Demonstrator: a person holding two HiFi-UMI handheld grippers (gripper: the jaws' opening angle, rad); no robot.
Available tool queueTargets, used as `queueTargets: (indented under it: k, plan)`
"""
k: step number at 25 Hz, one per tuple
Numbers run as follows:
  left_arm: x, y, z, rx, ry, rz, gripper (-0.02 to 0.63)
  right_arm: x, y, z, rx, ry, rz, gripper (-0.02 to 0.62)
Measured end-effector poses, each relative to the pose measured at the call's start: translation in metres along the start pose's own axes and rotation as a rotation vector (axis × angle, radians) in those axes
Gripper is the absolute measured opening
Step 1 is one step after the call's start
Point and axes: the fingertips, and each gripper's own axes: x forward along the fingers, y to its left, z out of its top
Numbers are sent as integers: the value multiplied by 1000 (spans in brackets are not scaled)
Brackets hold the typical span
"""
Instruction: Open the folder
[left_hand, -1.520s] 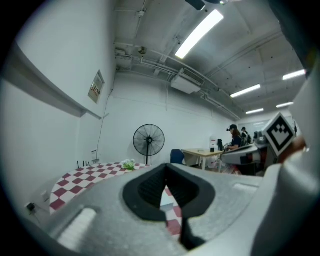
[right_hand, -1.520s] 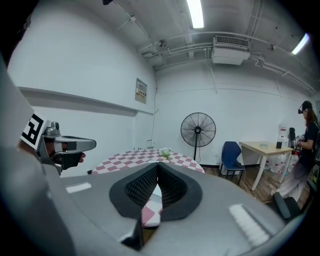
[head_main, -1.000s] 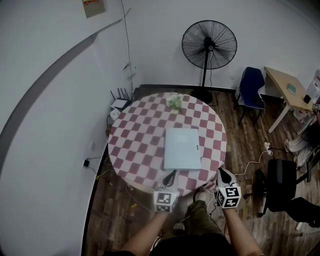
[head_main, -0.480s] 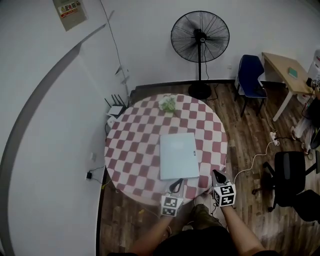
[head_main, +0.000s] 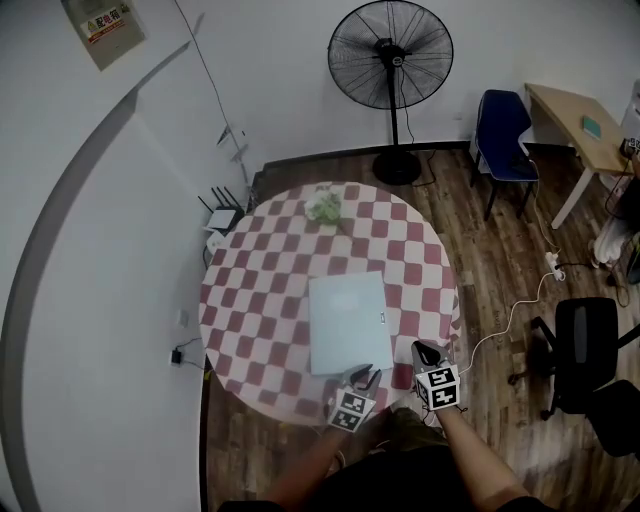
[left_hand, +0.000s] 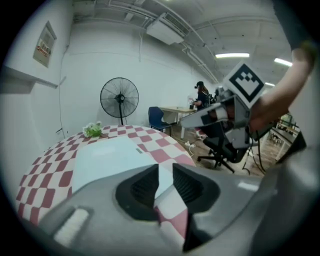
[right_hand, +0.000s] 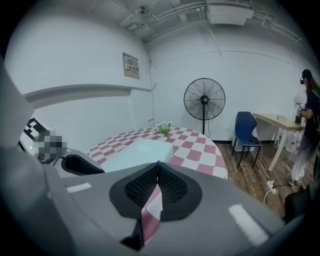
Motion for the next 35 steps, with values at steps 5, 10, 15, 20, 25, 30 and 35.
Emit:
queueTargets:
  k: [5, 10, 15, 20, 25, 30, 35]
  plan:
    - [28, -3, -21, 36, 108, -43, 106, 26, -6, -12, 45, 45, 44, 3]
    - [56, -14, -33, 164, 189, -108, 142, 42, -7, -31, 41, 101, 69, 3]
    - [76, -11, -41, 275, 255, -115, 169, 50, -10, -41, 43, 126, 70, 3]
    - [88, -15, -49, 407, 330, -118, 169, 56, -16, -52, 43, 156, 65, 3]
    - [89, -10, -47, 372, 336, -98, 145, 60, -12, -50, 32, 164, 86, 3]
    - [87, -9, -44, 361, 351, -94, 130, 65, -8, -45, 17, 160, 120, 3]
    - [86, -8, -37, 334, 352, -89, 124, 78, -5, -41, 11, 172, 178, 3]
